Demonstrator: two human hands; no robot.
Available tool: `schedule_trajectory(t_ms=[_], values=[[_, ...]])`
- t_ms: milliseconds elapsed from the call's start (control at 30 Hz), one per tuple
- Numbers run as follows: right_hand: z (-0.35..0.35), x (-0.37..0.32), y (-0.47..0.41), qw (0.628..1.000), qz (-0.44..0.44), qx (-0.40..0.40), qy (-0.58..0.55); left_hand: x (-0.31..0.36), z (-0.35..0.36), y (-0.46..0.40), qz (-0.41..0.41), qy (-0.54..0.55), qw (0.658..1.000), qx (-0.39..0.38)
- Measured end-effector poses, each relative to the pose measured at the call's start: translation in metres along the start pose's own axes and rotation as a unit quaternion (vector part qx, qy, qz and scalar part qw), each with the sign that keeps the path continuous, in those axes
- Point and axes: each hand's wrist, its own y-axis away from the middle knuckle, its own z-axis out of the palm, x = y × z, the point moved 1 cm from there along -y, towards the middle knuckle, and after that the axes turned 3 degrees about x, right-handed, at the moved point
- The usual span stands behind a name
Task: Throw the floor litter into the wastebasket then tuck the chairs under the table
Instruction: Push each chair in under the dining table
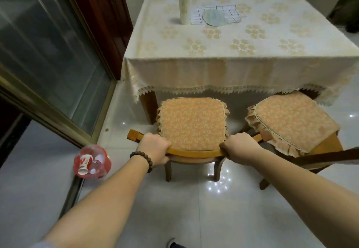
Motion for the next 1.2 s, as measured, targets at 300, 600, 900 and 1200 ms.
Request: schedule_trajectory(t_ms=[300, 600, 900, 1200], values=[[-0.03, 0.043, -0.088, 1.0, 0.0, 0.013, 0.027, -0.066, 0.004, -0.076, 0.002, -0.003, 1.0, 0.006], [-0.044, 0.138, -0.183, 0.999, -0.023, 0.042, 0.009, -0.115, 0.004, -0.198, -0.008, -0.024, 1.0, -0.015], [-0.068, 0.203, -0.262, 0.997, -0.052, 0.058, 0.005, -0.161, 0.001, -0.283, -0.031, -0.013, 0.999, -0.032], [-0.075, 0.224, -0.316, 0.995, -0.05, 0.091, -0.014, -0.207, -0.003, -0.332, -0.02, -0.011, 0.999, -0.038]])
